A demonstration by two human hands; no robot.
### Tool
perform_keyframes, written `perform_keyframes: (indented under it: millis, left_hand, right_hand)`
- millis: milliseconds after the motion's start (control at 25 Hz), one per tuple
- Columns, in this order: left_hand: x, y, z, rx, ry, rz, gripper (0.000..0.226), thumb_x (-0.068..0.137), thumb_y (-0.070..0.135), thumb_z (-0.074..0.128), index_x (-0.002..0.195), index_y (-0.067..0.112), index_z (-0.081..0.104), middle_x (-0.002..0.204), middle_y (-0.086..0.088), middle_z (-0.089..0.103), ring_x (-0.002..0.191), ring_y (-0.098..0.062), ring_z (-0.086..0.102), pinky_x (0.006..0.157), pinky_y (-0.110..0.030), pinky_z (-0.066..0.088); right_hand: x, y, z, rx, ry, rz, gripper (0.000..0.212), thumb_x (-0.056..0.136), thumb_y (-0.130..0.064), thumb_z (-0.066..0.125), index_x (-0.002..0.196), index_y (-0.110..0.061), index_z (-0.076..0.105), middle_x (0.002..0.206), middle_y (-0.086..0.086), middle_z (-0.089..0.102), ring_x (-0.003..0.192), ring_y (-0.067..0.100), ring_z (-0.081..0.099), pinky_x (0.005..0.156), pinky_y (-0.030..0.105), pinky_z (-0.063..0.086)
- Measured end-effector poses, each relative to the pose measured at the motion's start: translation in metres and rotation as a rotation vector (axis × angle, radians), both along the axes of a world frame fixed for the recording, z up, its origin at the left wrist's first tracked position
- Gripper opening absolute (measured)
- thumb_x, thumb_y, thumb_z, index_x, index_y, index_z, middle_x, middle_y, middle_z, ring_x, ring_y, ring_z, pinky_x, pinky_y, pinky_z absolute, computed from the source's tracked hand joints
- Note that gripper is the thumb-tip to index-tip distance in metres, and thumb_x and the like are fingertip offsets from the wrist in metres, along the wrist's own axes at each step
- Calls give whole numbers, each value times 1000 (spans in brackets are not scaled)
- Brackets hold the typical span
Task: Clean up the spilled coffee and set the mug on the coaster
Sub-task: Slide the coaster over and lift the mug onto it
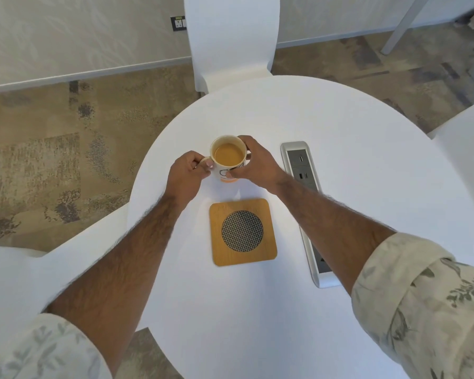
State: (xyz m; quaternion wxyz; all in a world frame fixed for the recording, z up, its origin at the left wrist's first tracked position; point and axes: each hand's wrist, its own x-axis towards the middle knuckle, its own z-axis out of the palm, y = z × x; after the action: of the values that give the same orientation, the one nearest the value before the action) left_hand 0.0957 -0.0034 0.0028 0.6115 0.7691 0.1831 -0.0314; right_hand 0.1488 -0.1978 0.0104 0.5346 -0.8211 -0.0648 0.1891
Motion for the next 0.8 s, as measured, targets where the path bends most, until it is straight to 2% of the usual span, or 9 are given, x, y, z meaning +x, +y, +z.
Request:
perform_keyframes:
  millis: [120, 240, 440, 560, 680, 800]
  left_hand:
    - [-15, -5, 7, -43, -12, 7, 15, 93, 23, 70, 87, 10, 64, 90, -17, 69, 86, -19, 65, 96, -48, 57]
    - [-40, -10, 14, -60, -27, 5, 20, 94, 22, 71, 92, 3, 65, 95, -22, 72, 87, -19, 66, 95, -48, 57]
    - [-82, -17, 18, -65, -23, -18, 19, 93, 28, 73, 91, 10, 67, 92, -13, 77, 95, -27, 74, 94, -50, 58]
    - [-105, -23, 17, -75, -19, -23, 22, 92, 31, 74, 90, 11, 67, 92, -11, 77, 98, -33, 72, 92, -49, 58]
    - [-124, -29, 15, -112, -2, -19, 20, 92, 28, 74, 91, 9, 67, 91, -5, 77, 94, -28, 73, 89, -44, 58]
    - [-135, -34, 10, -122, 21, -40, 17, 91, 27, 75, 89, 11, 68, 89, -7, 76, 89, -18, 70, 90, -47, 57]
  right_hand:
    - [-16, -4, 4, -21, -54, 8, 81, 61, -12, 91, 132, -21, 54, 122, -4, 65, 112, 17, 62, 101, 44, 52]
    - [-43, -9, 14, -16, -85, 9, 78, 63, -17, 91, 131, -26, 54, 122, -6, 65, 113, 19, 63, 97, 46, 54]
    - [-92, -20, 28, 13, -109, 11, 77, 65, -27, 93, 131, -29, 54, 122, -18, 63, 114, 8, 62, 97, 45, 56]
    - [-116, -26, 29, -4, -90, -6, 77, 63, -34, 92, 129, -36, 53, 120, -23, 63, 113, 6, 62, 95, 46, 57]
    - [-136, -31, 27, -16, -76, -21, 75, 62, -36, 92, 127, -40, 54, 117, -24, 64, 112, 4, 62, 94, 47, 57]
    - [-150, -36, 23, -29, -59, -31, 74, 62, -37, 91, 126, -39, 54, 116, -26, 64, 109, -1, 60, 93, 48, 57]
